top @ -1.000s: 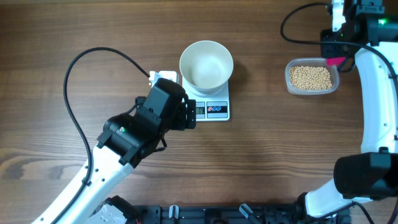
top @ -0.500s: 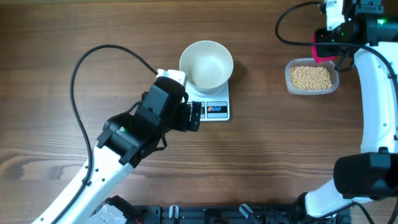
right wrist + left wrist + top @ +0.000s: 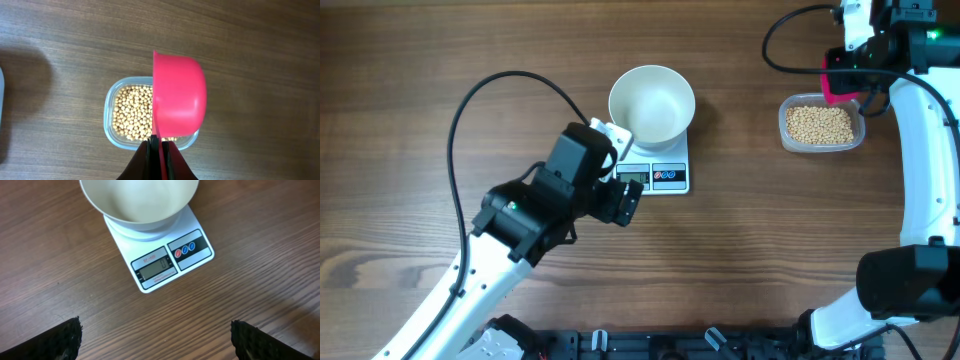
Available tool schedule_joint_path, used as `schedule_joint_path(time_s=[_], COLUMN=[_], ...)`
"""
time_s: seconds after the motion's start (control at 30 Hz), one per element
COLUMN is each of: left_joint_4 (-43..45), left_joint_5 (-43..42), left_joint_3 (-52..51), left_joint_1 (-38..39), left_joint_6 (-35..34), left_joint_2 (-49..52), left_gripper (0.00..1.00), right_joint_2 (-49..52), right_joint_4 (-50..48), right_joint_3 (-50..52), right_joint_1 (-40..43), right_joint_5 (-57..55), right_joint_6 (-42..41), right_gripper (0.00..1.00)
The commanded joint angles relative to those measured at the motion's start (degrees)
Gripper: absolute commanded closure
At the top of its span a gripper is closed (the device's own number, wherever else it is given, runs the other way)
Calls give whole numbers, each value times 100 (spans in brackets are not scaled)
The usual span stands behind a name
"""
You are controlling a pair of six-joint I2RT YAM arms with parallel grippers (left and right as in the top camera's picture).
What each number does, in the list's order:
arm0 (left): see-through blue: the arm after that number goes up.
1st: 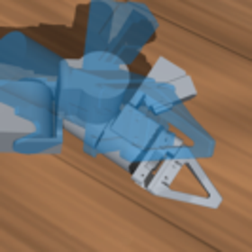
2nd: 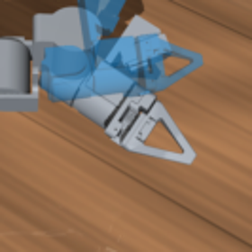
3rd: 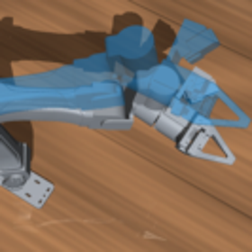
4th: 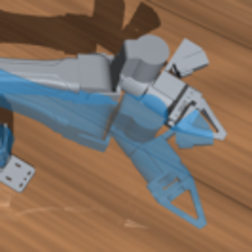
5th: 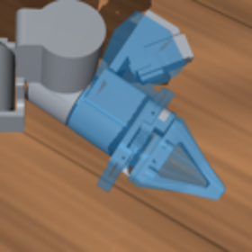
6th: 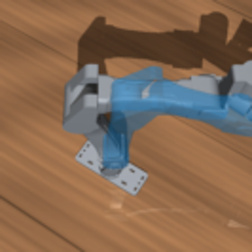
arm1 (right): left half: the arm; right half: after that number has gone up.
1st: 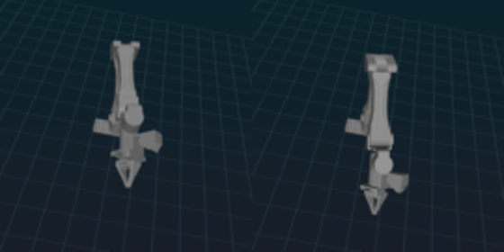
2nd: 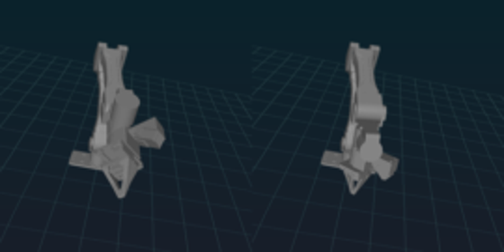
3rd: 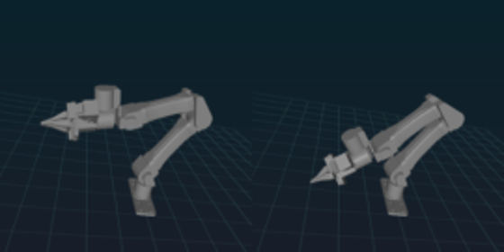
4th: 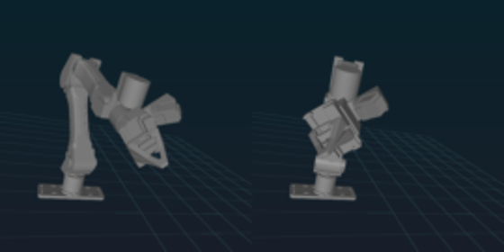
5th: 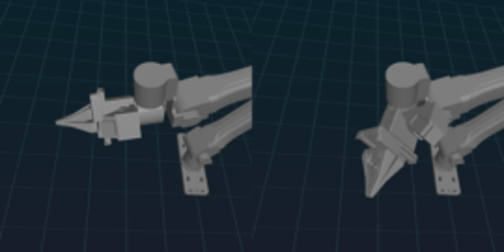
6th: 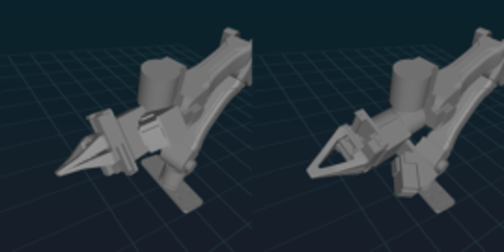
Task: Scoop item into bowl and weigh 150g on scale
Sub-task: 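Lower the scoop into the soybeans with the right gripper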
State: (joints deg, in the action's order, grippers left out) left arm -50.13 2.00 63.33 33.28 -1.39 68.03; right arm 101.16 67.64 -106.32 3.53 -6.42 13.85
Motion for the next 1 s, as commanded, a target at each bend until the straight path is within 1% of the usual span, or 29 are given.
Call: schedule_joint_path(time_s=[0.0,0.07,0.2,0.37,0.57,0.63,0.73,0.97], left_joint_4=[-13,15,15,120,120,120,120,120], left_joint_5=[-284,-918,-955,-946,-946,-946,-946,-946], left_joint_3=[7,7,7,7,7,7,7,7], left_joint_1=[-525,-826,-907,-907,-907,-907,-907,-907], left_joint_6=[249,828,1285,1300,1298,1300,1300,1300], left_joint_2=[22,22,22,22,22,22,22,22], left_gripper=[0,0,0,0,0,0,0,0], right_joint_2=[85,85,85,85,101,142,151,175], right_joint_4=[13,15,90,177,396,264,-68,-422], right_joint_3=[-7,-7,-7,-7,50,282,758,929], right_joint_1=[-13,-13,-13,-13,-72,-105,-105,-107], right_joint_5=[7,9,9,-20,-662,-776,-1453,-1261], right_joint_6=[116,116,114,114,190,367,249,55], right_gripper=[96,96,96,96,96,96,96,96])
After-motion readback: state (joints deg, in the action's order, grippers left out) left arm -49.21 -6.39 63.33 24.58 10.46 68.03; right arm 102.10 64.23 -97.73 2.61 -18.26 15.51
